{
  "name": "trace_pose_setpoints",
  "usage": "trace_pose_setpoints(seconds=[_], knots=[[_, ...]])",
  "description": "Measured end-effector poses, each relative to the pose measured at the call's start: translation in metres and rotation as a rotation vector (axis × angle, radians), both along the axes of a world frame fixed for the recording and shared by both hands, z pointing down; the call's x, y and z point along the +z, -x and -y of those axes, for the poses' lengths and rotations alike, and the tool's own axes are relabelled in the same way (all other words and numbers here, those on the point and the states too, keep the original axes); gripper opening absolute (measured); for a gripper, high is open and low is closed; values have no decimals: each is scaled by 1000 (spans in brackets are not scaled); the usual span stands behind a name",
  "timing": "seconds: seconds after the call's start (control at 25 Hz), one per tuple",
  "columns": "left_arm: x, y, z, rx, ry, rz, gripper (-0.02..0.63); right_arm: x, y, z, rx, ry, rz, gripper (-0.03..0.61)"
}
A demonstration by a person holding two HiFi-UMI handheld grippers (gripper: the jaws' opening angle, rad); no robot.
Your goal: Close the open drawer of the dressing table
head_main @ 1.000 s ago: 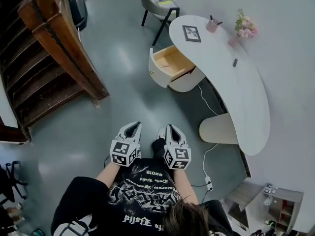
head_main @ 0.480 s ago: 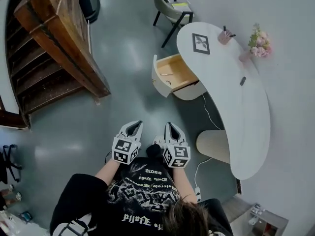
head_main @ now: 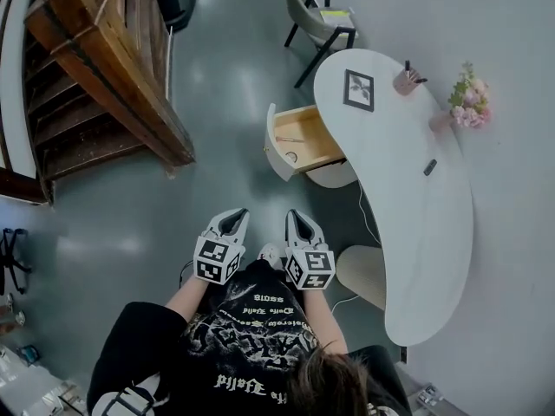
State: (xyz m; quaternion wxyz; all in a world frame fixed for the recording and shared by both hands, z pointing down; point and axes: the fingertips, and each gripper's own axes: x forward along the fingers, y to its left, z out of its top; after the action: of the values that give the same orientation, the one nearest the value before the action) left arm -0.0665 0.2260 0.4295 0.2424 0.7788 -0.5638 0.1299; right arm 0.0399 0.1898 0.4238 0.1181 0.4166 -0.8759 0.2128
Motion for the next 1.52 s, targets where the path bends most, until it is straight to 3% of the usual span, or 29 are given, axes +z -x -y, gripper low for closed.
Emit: trace_pose_setpoints(seconds=[0.16,0.44,0.64,0.84,1.16,1.52], knots=[[2,-16,13,-27,-2,-32,29,4,-11,14,-40,11,4,26],[5,-26,35,-45,5,-13,29,7,-28,34,-43,20,-3,26],[2,-22,55,-50,-5,-4,31,13,-32,45,-34,39,-16,26],[3,-10,77,-80,-1,-44,31,18,-29,58,-37,60,-36,26],[9,0,116,34,6,21,31,17,-6,95,-2,61,-33,26],[26,21,163,152,36,35,31,31,18,126,89,111,-49,26]])
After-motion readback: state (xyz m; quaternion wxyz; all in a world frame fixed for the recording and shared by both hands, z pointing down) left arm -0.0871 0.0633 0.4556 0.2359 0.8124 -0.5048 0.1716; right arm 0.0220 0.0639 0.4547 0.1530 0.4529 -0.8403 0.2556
